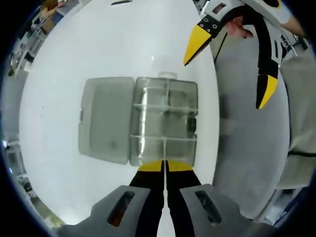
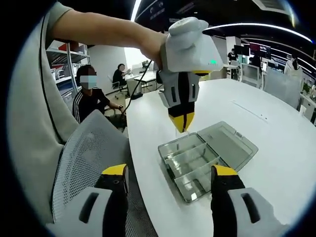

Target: Insert the divider into the dual guide fixture by aligning both edges with the guide slots and pushing it downward to the bottom, including one-sided entry, uneven engagement, binding, and posture correction.

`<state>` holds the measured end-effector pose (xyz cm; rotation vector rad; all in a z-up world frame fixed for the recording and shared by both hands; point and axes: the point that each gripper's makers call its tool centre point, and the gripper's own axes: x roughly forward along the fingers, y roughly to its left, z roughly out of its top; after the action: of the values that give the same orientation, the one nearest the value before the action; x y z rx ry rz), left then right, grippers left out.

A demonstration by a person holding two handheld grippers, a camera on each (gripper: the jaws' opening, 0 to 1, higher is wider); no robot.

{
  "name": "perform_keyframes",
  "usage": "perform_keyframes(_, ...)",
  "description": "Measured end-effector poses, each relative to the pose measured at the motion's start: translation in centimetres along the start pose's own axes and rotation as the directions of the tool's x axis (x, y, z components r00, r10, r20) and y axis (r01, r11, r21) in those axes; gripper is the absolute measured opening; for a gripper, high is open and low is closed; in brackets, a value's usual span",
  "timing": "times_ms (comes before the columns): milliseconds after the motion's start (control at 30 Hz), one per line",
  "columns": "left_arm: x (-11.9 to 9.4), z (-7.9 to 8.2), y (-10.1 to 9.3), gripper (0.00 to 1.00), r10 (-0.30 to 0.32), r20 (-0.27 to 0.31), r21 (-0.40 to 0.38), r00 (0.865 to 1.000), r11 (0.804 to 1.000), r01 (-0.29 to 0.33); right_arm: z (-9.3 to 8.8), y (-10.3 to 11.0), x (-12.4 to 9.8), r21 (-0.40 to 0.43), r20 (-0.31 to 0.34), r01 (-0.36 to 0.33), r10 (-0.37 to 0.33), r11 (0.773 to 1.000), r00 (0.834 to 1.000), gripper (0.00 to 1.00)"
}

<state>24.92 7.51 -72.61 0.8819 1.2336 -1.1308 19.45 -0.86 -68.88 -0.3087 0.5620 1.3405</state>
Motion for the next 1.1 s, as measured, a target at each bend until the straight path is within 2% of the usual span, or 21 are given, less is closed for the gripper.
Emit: perform_keyframes(1100, 0.8, -0.11, -0.11, 0.0, -0.005, -0.025, 0.009, 1.0, 1.0, 0.005, -0.19, 0.01, -0.09, 0.008, 0.0, -0.001, 0.001, 1.0, 1.0, 0.65)
